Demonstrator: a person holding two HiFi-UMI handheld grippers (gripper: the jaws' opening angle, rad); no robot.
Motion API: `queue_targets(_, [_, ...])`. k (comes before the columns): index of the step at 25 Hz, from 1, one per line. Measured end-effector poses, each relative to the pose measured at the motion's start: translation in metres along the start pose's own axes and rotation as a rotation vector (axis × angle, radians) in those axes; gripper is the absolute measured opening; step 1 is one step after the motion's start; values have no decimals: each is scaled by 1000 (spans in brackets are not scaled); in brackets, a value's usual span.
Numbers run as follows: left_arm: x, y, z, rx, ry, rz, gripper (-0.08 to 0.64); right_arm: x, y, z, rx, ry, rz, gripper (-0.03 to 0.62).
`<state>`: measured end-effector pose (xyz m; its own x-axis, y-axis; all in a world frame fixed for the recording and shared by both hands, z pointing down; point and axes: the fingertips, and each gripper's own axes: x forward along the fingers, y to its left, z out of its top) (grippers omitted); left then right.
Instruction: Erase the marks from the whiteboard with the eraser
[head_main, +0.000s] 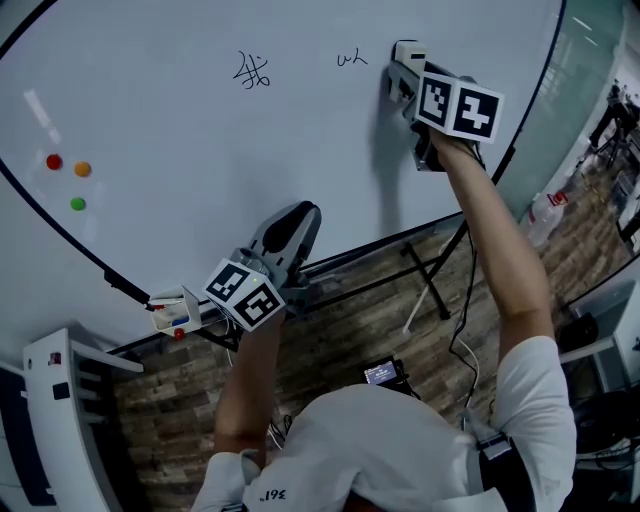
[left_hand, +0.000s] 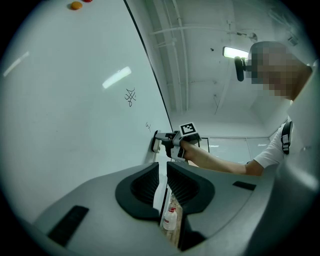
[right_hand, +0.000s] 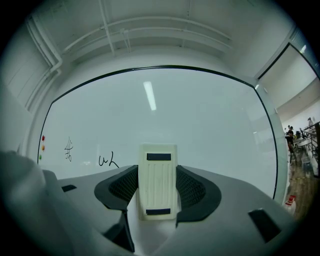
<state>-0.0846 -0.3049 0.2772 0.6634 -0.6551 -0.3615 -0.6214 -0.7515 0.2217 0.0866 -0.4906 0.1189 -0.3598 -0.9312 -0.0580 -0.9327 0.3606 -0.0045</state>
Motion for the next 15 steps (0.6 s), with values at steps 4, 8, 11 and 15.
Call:
queue_targets(4, [-5,-1,2,7,-6,-12,54,-1,6,1,0,0,-10,253])
queue_targets(8, [-11,-2,7,8,-8,-8,54,-1,22,3,-6,3,13,253])
queue_targets(11, [-15,-4,9,4,-10,-2,54,-2,33,5,-15,1,15,253])
queue_targets(15, [-21,-1,10,1,-8,0,54,-1,46,5,-19,1,28,253])
